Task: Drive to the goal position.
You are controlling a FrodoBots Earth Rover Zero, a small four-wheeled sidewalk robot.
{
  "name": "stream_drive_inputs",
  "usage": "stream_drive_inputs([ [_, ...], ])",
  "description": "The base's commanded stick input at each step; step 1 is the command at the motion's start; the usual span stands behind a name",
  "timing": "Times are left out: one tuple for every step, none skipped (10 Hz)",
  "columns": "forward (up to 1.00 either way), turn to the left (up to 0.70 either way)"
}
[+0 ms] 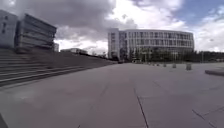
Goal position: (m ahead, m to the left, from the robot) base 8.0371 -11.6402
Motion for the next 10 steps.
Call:
stream_drive_inputs([
  [0.7,0.0],
  [0.7,0.0],
  [0.7,0.0],
  [0.7,0.0],
  [0.7,0.0],
  [0.7,0.0],
  [0.7,0.0],
  [0.7,0.0],
  [0.7,0.0],
  [0.7,0.0],
])
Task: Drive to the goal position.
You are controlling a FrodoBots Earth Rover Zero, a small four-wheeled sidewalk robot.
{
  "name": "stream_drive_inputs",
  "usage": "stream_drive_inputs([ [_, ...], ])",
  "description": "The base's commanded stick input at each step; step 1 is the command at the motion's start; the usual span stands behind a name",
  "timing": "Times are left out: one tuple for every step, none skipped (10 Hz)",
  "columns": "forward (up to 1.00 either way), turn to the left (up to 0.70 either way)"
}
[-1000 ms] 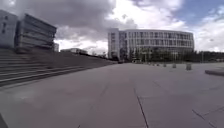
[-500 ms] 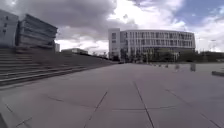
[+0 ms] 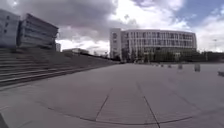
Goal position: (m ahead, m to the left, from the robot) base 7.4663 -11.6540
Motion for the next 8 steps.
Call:
stream_drive_inputs([
  [0.7,0.0],
  [0.7,0.0],
  [0.7,0.0],
  [0.7,0.0],
  [0.7,0.0],
  [0.7,0.0],
  [0.7,0.0],
  [0.7,0.0],
])
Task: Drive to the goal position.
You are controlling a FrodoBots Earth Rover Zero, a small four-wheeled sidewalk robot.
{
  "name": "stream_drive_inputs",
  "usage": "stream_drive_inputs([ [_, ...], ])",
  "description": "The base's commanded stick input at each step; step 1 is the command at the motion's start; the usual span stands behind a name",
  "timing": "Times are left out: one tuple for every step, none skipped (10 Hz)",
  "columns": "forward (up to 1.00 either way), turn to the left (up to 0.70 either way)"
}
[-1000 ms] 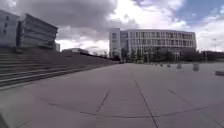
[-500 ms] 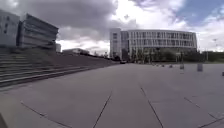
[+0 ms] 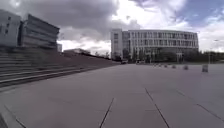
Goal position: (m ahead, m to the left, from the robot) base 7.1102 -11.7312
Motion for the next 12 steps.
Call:
stream_drive_inputs([
  [0.7,0.0],
  [0.7,0.0],
  [0.7,0.0],
  [0.7,0.0],
  [0.7,0.0],
  [0.7,0.0],
  [0.7,0.0],
  [0.7,0.0],
  [0.7,0.0],
  [0.7,0.0],
  [0.7,0.0],
  [0.7,0.0],
])
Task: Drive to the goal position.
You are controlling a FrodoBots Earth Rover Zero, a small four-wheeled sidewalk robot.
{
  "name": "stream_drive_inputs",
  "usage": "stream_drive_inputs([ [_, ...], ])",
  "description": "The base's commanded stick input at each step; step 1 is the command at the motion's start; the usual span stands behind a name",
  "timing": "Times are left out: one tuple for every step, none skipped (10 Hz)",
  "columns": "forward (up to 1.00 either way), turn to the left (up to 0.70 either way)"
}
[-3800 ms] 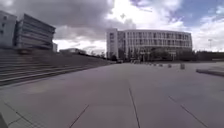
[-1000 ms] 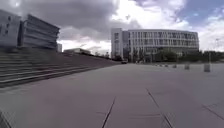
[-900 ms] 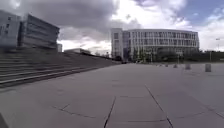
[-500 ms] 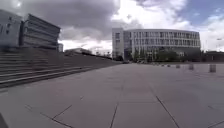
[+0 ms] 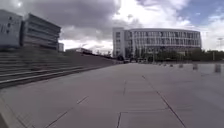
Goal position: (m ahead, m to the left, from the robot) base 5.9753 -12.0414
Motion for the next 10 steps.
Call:
stream_drive_inputs([
  [0.7,0.0],
  [0.7,0.0],
  [0.7,0.0],
  [0.7,0.0],
  [0.7,0.0],
  [0.7,0.0],
  [0.7,0.0],
  [0.7,0.0],
  [0.7,0.0],
  [0.7,0.0],
])
